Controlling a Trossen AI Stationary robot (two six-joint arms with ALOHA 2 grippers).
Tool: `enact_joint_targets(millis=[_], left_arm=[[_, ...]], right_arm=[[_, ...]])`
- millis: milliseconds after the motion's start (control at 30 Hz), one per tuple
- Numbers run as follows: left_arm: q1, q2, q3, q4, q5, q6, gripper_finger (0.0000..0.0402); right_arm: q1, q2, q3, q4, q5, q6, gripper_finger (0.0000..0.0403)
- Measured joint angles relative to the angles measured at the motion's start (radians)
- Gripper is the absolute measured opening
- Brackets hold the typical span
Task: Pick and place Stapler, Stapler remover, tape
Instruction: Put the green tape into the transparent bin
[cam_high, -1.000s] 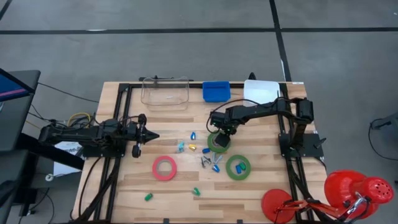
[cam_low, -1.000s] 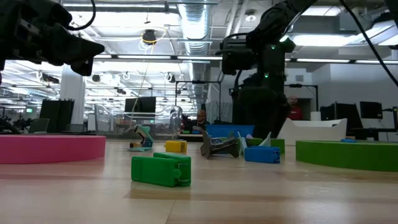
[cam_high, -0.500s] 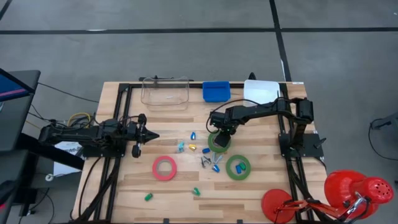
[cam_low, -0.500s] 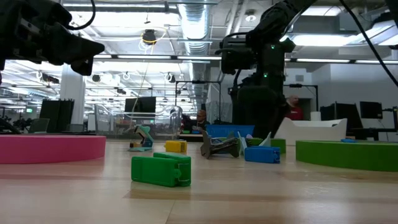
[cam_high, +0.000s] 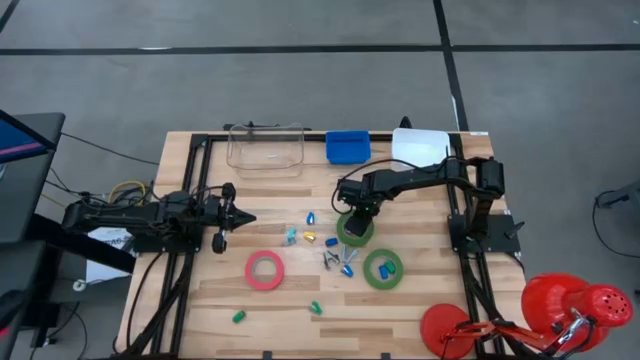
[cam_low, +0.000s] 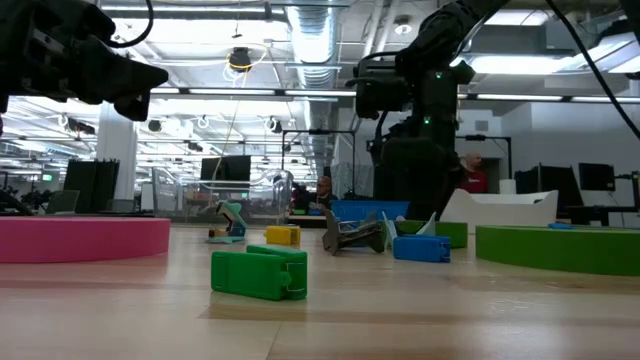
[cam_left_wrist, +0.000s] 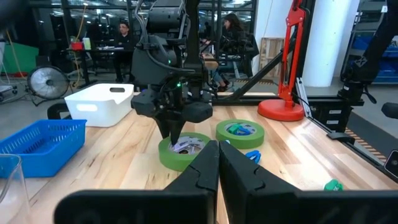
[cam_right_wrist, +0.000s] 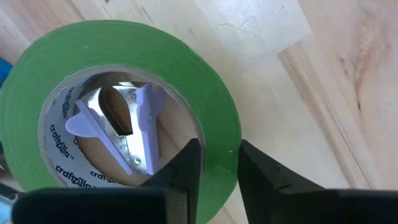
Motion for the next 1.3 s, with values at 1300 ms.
enact_joint_targets(millis=[1300], left_arm=[[0.000,0.000,0.000,0.006,0.000,0.000,0.0003]], right_arm=[[-0.023,-0.207,0.316,-0.006,0.007,-0.080,0.0076]])
